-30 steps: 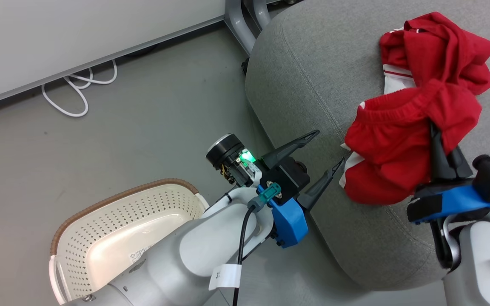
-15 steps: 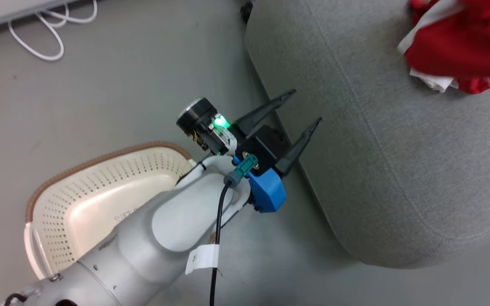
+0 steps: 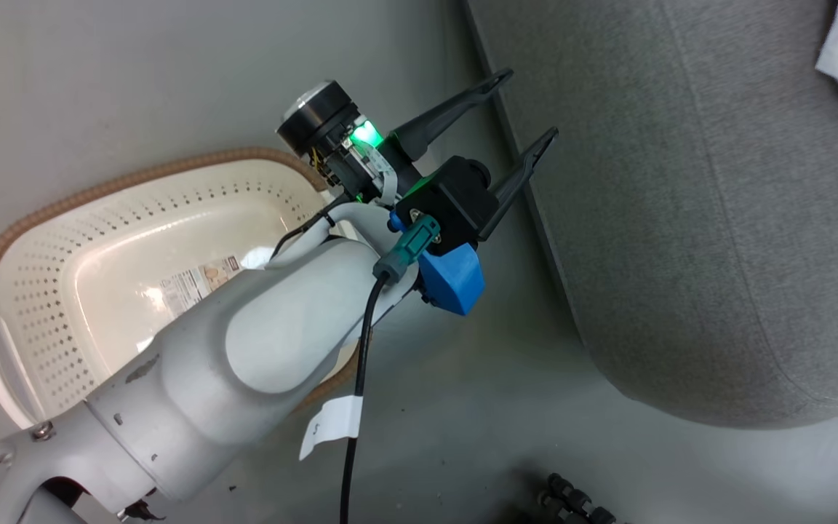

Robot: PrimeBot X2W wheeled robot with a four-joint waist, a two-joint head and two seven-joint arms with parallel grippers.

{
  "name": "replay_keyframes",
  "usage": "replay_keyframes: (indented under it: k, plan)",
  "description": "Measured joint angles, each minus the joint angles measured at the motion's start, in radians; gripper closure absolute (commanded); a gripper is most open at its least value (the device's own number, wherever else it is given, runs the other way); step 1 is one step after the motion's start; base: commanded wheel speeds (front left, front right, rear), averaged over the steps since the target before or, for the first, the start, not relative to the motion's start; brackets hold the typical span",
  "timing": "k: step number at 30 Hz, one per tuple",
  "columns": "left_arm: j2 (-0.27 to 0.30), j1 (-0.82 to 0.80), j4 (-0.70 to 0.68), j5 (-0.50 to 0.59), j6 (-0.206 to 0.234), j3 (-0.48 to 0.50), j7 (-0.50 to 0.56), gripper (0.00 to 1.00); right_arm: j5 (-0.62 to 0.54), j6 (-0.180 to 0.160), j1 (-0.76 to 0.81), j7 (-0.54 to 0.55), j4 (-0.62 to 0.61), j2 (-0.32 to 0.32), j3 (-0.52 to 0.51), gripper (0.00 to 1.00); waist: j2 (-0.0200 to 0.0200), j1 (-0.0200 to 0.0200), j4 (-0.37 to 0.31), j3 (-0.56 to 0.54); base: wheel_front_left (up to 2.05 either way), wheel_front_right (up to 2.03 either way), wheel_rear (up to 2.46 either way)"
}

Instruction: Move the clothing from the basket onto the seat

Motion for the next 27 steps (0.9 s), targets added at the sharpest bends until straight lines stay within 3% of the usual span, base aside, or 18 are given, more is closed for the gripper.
replay_keyframes:
  k: [15,23,25,27]
  plan:
    - [0.060,-0.031,-0.090,0.018,0.020,-0.013,0.049,0.00,-0.106,0.000,0.022,0.000,0.231,0.125,-0.067,1.00,0.0000,0.0000,0.015,0.134,0.00,0.00,0.00]
    - [0.085,-0.033,-0.116,0.019,0.030,-0.017,0.069,0.00,-0.120,0.000,0.010,0.000,0.320,0.134,-0.057,1.00,0.0000,0.0000,0.010,0.149,0.00,0.00,0.00]
    - [0.086,-0.033,-0.120,0.018,0.032,-0.018,0.071,0.00,-0.119,0.000,0.006,0.000,0.316,0.135,-0.062,0.00,0.0000,0.0000,0.007,0.145,0.00,0.00,0.00]
    - [0.088,-0.032,-0.121,0.015,0.033,-0.019,0.069,0.00,-0.117,0.000,0.011,0.000,0.307,0.139,-0.064,0.00,0.0000,0.0000,0.005,0.136,0.00,0.00,0.00]
